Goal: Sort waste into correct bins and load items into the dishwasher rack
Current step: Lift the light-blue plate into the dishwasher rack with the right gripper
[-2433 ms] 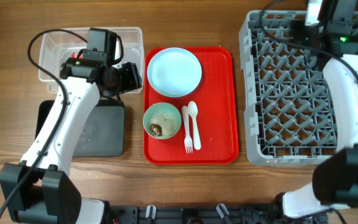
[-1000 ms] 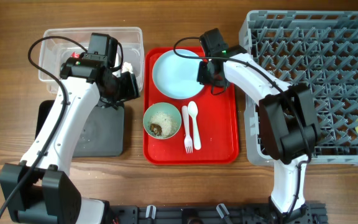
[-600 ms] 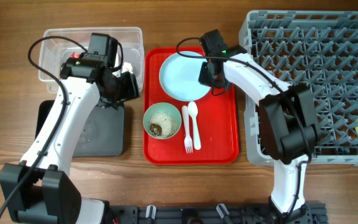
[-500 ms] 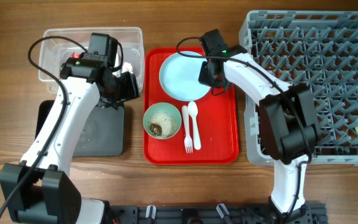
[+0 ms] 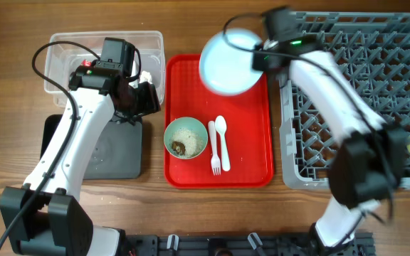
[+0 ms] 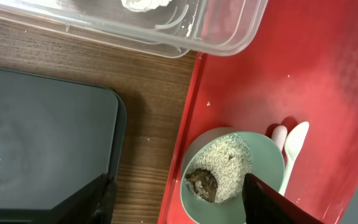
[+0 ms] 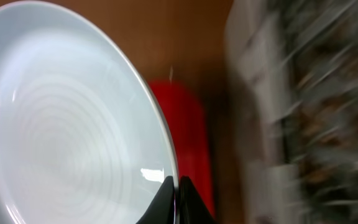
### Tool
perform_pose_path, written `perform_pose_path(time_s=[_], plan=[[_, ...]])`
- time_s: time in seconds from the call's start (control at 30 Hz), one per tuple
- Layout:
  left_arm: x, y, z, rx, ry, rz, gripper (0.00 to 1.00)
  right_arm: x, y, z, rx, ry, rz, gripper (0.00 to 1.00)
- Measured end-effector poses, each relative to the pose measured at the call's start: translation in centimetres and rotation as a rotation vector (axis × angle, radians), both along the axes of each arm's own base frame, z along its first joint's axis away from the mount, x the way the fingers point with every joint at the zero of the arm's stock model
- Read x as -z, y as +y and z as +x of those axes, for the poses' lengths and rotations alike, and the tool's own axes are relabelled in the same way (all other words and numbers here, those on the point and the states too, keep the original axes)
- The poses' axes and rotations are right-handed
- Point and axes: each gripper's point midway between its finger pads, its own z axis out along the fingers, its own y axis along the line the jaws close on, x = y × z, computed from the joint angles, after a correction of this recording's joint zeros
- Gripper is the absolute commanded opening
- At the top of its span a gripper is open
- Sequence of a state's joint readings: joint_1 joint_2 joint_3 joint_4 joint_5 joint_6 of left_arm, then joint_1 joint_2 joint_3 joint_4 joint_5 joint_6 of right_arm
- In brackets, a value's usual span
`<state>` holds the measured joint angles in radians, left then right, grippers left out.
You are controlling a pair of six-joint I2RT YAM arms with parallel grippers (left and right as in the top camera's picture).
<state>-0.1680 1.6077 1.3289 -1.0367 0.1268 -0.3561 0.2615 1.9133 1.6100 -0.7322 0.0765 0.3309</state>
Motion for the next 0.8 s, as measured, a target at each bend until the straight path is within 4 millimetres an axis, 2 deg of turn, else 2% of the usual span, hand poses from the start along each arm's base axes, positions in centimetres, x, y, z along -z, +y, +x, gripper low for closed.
perform_pose_path(time_s=[0.03, 0.13, 0.2, 0.23, 0.3, 0.43, 0.57, 0.7, 0.8], plan=[[0.0, 0.0, 0.1, 0.000, -0.003, 0.000, 0.66, -4.1, -1.5, 0.6, -0.011, -0.103, -0.009, 0.04], [-0.1, 0.0, 0.2, 0.000, -0.009, -0.001, 0.66, -10.7, -4.7, 0.9, -0.022, -0.274, -0.046, 0.04], [-0.1, 0.0, 0.3, 0.000, -0.011, -0.002, 0.66, -15.2, -7.6, 0.8, -0.022, -0.396, -0.111, 0.04], [-0.1, -0.1, 0.3, 0.000, -0.013, -0.002, 0.66, -17.8, -9.9, 0.7, -0.013, -0.465, -0.184, 0.04], [-0.1, -0.1, 0.4, 0.000, -0.016, -0.003, 0.66, -20.0, -12.7, 0.5, 0.008, -0.518, -0.289, 0.05], [-0.1, -0.1, 0.5, 0.000, -0.023, -0.004, 0.66, -22.1, -18.6, 0.2, 0.067, -0.527, -0.558, 0.04], [-0.2, -0.1, 0.7, 0.000, -0.032, -0.005, 0.66, -23.2, -23.1, -0.8, 0.130, -0.474, -0.759, 0.04], [-0.2, -0.1, 0.8, 0.000, -0.034, -0.006, 0.66, -23.9, -26.6, -1.6, 0.219, -0.419, -0.895, 0.04], [-0.2, -0.1, 0.8, 0.000, -0.034, -0.006, 0.66, -23.0, -28.6, -1.7, 0.279, -0.348, -0.972, 0.04]])
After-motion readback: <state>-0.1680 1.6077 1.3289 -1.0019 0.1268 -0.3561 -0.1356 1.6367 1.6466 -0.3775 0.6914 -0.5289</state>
